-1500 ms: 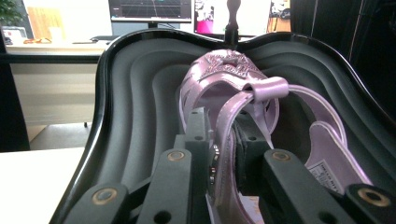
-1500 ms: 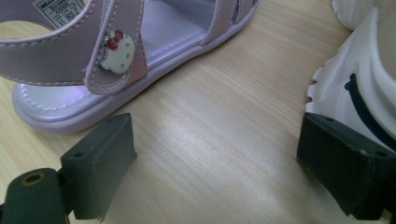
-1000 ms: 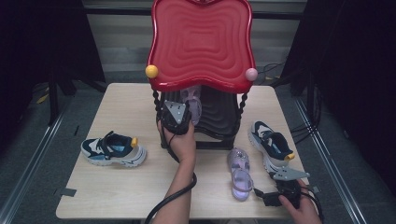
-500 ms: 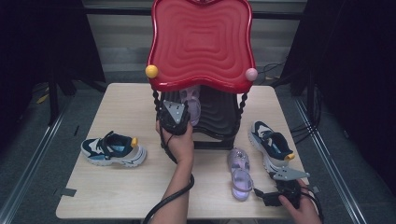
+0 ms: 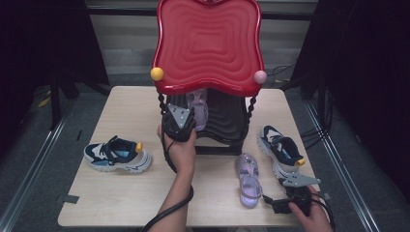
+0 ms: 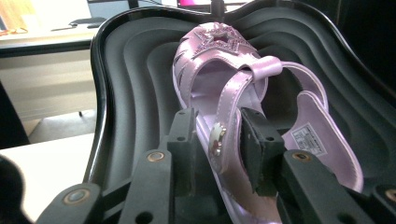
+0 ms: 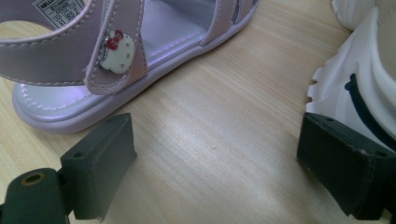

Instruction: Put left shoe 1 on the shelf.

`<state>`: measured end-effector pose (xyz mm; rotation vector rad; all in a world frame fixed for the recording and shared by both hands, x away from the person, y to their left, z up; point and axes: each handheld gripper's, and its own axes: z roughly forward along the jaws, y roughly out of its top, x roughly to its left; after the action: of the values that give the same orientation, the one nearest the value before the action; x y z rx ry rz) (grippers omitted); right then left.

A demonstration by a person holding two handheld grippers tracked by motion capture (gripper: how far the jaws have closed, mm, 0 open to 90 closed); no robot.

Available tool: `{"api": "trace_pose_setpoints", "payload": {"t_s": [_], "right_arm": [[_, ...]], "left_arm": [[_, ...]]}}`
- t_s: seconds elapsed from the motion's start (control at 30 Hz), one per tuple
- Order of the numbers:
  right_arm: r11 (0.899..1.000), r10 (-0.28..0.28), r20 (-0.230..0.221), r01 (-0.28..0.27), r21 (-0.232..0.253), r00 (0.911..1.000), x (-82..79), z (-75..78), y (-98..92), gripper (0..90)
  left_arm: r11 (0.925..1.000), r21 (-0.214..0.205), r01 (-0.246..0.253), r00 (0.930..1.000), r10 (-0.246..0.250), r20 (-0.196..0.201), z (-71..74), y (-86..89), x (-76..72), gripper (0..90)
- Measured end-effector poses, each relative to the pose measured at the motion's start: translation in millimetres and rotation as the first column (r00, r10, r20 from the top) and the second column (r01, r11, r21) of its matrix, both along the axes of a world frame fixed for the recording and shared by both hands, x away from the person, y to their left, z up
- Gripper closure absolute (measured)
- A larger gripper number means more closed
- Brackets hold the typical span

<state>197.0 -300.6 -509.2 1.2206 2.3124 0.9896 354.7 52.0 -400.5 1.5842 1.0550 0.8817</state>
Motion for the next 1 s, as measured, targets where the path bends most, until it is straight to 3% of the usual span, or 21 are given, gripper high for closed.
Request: {"api": "trace_pose_setpoints", "payload": {"t_s": [0.3,0.5,0.57,0.63,0.83,0.87,1.0], "right_arm": [[1.0,-0.001,-0.001,0.001,0.001,1.0,-0.1,0.0,0.1,10.6],[1.0,-0.001,-0.001,0.001,0.001,1.0,-0.1,0.0,0.1,10.6],[1.0,-0.002,-0.001,0.002,0.0,1.0,-0.1,0.1,0.1,10.7],[1.0,-0.001,-0.001,0.001,0.001,1.0,0.0,0.0,0.1,10.6],[1.0,-0.002,-0.002,0.002,0.001,1.0,-0.1,0.0,0.2,10.6],[1.0,-0.002,-0.001,0.002,0.0,1.0,-0.1,0.0,0.2,10.6],[1.0,0.0,-0.001,0.0,0.001,1.0,-0.1,-0.1,0.2,10.6]], "left_arm": [[0.9958,-0.006,0.092,0.9948,-0.092,-0.045,5.9,8.8,-13.1,61.4],[0.9886,-0.024,0.149,0.9854,-0.15,-0.08,11.5,17.2,-20.2,57.3],[0.987,0.0,0.161,0.9831,-0.16,-0.089,12.8,20.6,-22.4,54.8],[0.9848,-0.004,0.174,0.98,-0.173,-0.098,12.9,22.6,-25.1,53.4],[0.9695,-0.018,0.244,0.9588,-0.244,-0.145,9.4,30.1,-30.0,47.2],[0.9696,-0.032,0.242,0.9571,-0.244,-0.156,8.6,31.4,-31.2,46.5],[0.9621,-0.014,0.272,0.9474,-0.271,-0.171,7.7,37.5,-33.7,43.2]]}}
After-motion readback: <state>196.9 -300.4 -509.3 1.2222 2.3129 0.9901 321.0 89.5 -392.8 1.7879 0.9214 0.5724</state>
